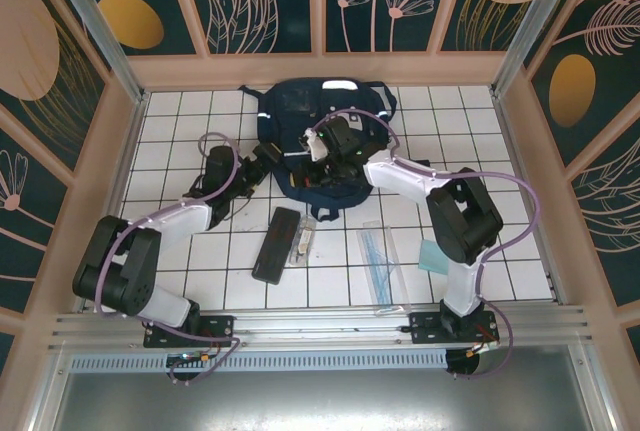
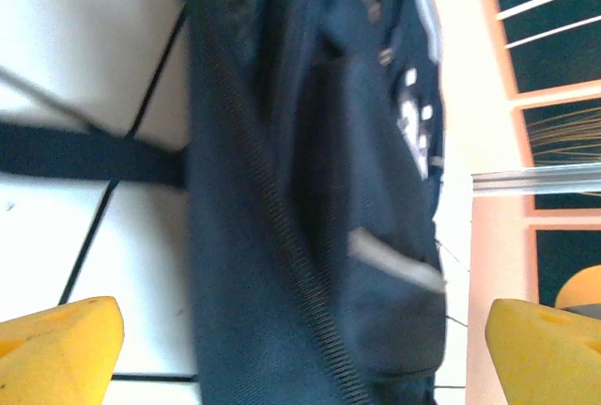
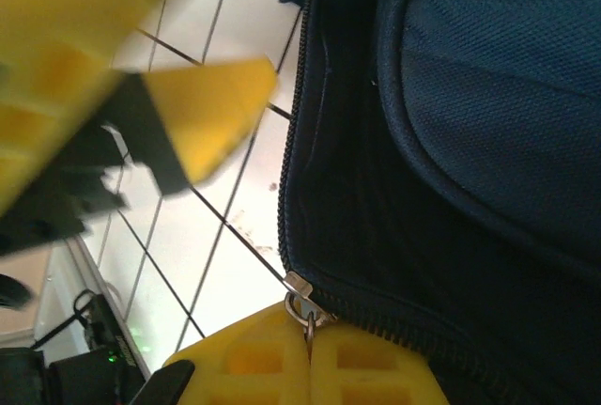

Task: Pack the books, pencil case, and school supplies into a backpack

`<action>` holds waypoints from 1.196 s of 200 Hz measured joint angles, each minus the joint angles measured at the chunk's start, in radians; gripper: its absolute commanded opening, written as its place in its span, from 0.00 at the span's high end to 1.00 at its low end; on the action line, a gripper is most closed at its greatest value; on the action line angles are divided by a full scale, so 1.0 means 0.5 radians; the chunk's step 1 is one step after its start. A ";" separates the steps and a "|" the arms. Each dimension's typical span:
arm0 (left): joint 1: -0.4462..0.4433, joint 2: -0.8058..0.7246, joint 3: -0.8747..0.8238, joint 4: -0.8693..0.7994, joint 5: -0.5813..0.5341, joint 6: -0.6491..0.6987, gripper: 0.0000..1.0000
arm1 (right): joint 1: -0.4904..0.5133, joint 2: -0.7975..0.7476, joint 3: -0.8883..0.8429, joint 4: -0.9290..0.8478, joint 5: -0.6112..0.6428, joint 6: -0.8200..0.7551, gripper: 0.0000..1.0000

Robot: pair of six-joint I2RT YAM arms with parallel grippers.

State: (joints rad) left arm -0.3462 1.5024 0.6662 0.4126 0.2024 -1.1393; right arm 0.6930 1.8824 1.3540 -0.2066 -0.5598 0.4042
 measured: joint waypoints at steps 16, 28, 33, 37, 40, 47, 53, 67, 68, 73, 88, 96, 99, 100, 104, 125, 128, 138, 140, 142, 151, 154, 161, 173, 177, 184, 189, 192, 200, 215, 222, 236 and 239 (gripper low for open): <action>-0.016 0.071 -0.016 0.056 -0.001 -0.076 0.02 | 0.000 0.002 -0.001 0.005 -0.037 0.036 1.00; -0.032 0.135 -0.005 0.133 0.000 -0.122 0.04 | 0.000 0.002 -0.018 0.035 -0.060 0.061 1.00; -0.040 0.159 0.003 0.159 0.001 -0.135 0.06 | 0.000 0.002 -0.030 0.053 -0.070 0.073 1.00; -0.048 0.190 0.011 0.191 0.001 -0.158 0.08 | 0.000 0.002 -0.043 0.072 -0.079 0.089 1.00; -0.053 0.203 0.015 0.208 0.002 -0.159 0.10 | 0.001 0.002 -0.053 0.085 -0.085 0.093 1.00; -0.070 0.259 0.032 0.263 0.005 -0.195 0.17 | 0.002 0.002 -0.083 0.114 -0.104 0.115 1.00; -0.084 0.307 0.043 0.314 0.008 -0.217 0.26 | 0.002 0.002 -0.107 0.140 -0.121 0.139 1.00; -0.111 0.411 0.053 0.423 0.021 -0.278 0.64 | 0.002 0.002 -0.158 0.178 -0.159 0.181 1.00; -0.113 0.425 0.053 0.434 0.023 -0.288 0.66 | 0.002 0.001 -0.163 0.179 -0.163 0.187 1.00; -0.119 0.461 0.053 0.462 0.023 -0.299 0.78 | 0.002 -0.001 -0.181 0.189 -0.178 0.199 1.00; -0.120 0.554 0.053 0.530 0.053 -0.333 1.00 | 0.002 -0.012 -0.230 0.172 -0.182 0.207 1.00; -0.125 0.564 0.053 0.536 0.061 -0.333 1.00 | 0.001 -0.022 -0.255 0.150 -0.166 0.201 1.00; -0.129 0.564 0.053 0.536 0.066 -0.333 1.00 | 0.001 -0.025 -0.263 0.137 -0.161 0.199 1.00; -0.130 0.564 0.053 0.536 0.066 -0.330 1.00 | 0.000 -0.027 -0.266 0.134 -0.159 0.198 1.00; -0.135 0.562 0.054 0.534 0.068 -0.319 1.00 | 0.000 -0.038 -0.279 0.111 -0.151 0.184 1.00; -0.137 0.543 0.067 0.478 0.086 -0.253 1.00 | -0.012 -0.127 -0.349 -0.026 -0.082 0.089 1.00; -0.135 0.536 0.070 0.465 0.091 -0.239 1.00 | -0.015 -0.144 -0.363 -0.052 -0.073 0.072 1.00; -0.116 0.517 0.083 0.410 0.100 -0.195 1.00 | -0.050 -0.214 -0.423 -0.153 -0.035 0.020 1.00; -0.111 0.515 0.085 0.402 0.102 -0.188 1.00 | -0.055 -0.224 -0.433 -0.171 -0.031 0.012 1.00; -0.103 0.513 0.091 0.388 0.106 -0.174 1.00 | -0.065 -0.240 -0.447 -0.196 -0.021 0.001 1.00; -0.073 0.507 0.117 0.330 0.121 -0.128 1.00 | -0.124 -0.299 -0.510 -0.294 0.012 -0.035 1.00; -0.063 0.505 0.129 0.309 0.127 -0.114 1.00 | -0.143 -0.316 -0.530 -0.328 0.022 -0.049 1.00; -0.039 0.505 0.163 0.253 0.141 -0.068 1.00 | -0.212 -0.352 -0.575 -0.413 0.066 -0.073 1.00; -0.015 0.502 0.214 0.169 0.161 -0.002 1.00 | -0.361 -0.388 -0.621 -0.541 0.156 -0.113 1.00; -0.011 0.498 0.230 0.142 0.167 0.024 1.00 | -0.410 -0.398 -0.625 -0.571 0.195 -0.121 1.00; -0.010 0.488 0.258 0.088 0.179 0.063 1.00 | -0.488 -0.414 -0.626 -0.620 0.257 -0.140 1.00; -0.011 0.482 0.275 0.056 0.188 0.086 1.00 | -0.533 -0.428 -0.623 -0.645 0.310 -0.157 1.00; -0.011 0.479 0.288 0.039 0.194 0.103 1.00 | -0.555 -0.437 -0.620 -0.661 0.344 -0.163 1.00; -0.009 0.471 0.321 -0.015 0.210 0.145 1.00 | -0.603 -0.459 -0.603 -0.699 0.434 -0.180 1.00; -0.006 0.471 0.385 -0.095 0.246 0.213 1.00 | -0.648 -0.479 -0.520 -0.755 0.658 -0.218 1.00; -0.006 0.471 0.417 -0.134 0.263 0.250 1.00 | -0.649 -0.480 -0.468 -0.774 0.778 -0.233 1.00; -0.005 0.477 0.489 -0.198 0.288 0.309 1.00 | -0.640 -0.480 -0.376 -0.793 0.978 -0.267 1.00; -0.005 0.481 0.505 -0.210 0.293 0.320 1.00 | -0.636 -0.480 -0.354 -0.793 1.019 -0.282 1.00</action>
State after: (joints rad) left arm -0.3485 1.7428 0.9188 0.3077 0.3489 -0.9794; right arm 0.3748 1.6424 1.1770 -0.6029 -0.0502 0.2634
